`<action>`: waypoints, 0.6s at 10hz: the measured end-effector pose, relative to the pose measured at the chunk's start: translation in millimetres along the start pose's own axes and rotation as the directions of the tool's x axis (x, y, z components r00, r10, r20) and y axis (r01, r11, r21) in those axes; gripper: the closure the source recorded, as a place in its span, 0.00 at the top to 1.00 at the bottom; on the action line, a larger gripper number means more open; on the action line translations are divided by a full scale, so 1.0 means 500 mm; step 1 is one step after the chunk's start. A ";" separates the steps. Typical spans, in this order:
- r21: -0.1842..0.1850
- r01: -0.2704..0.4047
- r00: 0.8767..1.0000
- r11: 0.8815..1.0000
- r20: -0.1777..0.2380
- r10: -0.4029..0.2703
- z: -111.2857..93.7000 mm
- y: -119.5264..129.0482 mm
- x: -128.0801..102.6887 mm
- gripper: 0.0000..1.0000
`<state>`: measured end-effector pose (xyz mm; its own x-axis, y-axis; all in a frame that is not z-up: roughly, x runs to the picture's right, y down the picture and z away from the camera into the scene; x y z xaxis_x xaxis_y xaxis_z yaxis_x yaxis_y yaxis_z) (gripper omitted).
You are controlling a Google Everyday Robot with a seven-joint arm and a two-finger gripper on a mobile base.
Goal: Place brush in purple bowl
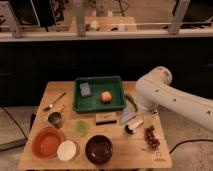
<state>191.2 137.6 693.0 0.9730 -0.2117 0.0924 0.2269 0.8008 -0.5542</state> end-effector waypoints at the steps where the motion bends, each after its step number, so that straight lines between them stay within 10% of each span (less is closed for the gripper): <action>1: 0.001 -0.005 1.000 1.000 0.006 0.005 0.007 0.016 0.002 0.79; 6: 0.000 0.055 0.998 0.998 -0.010 -0.055 0.003 -0.015 -0.040 0.36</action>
<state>170.3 136.9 696.6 0.9586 -0.2607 0.1147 0.2800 0.7877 -0.5487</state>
